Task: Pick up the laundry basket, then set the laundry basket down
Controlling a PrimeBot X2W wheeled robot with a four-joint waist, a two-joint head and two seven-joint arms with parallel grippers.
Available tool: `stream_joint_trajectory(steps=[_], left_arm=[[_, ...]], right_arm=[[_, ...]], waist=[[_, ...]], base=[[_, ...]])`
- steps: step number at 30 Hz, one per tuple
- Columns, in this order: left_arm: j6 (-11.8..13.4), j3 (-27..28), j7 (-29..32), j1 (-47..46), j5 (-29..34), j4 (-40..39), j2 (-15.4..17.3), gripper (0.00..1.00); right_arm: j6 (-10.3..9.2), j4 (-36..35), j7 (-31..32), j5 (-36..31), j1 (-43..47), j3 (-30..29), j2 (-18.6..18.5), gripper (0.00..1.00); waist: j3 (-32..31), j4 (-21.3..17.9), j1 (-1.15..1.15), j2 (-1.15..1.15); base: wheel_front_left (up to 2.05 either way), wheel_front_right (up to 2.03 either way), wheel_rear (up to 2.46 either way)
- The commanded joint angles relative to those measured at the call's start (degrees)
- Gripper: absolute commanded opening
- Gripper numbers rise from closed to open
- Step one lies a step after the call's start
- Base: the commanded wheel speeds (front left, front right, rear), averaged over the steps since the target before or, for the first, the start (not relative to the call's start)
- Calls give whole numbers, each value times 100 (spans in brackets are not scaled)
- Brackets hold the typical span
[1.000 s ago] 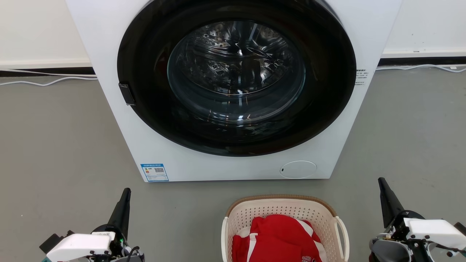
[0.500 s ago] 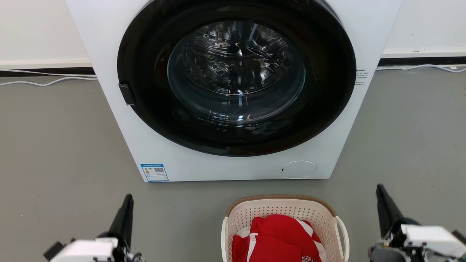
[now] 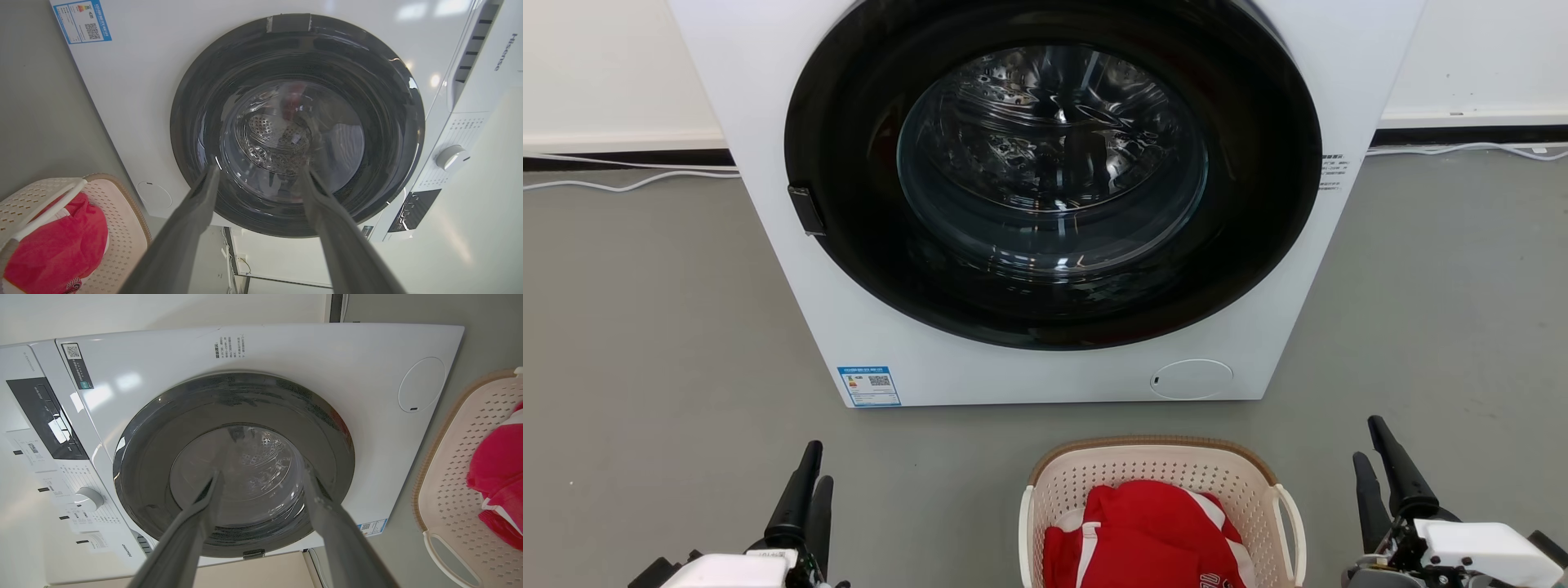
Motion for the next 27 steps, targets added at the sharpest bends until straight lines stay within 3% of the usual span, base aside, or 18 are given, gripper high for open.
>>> stream_joint_trajectory(steps=[1, 15, 27], left_arm=[[-6, -13, -47, -224, 93, -207, 30, 100], [-11, -144, -282, -274, 787, -439, 43, 100], [22, -237, -484, -294, 2018, -563, 53, 100]], right_arm=[[0, -223, -63, -43, -193, 50, -41, 100], [0, -458, -381, -503, -228, 384, -206, 100], [0, -588, -584, -1432, -257, 573, -307, 100]], waist=[[2, 0, -2, 0], [23, 0, -2, 0], [27, -10, -2, 0]], base=[[0, 0, 0], [0, 0, 0], [0, 0, 0]])
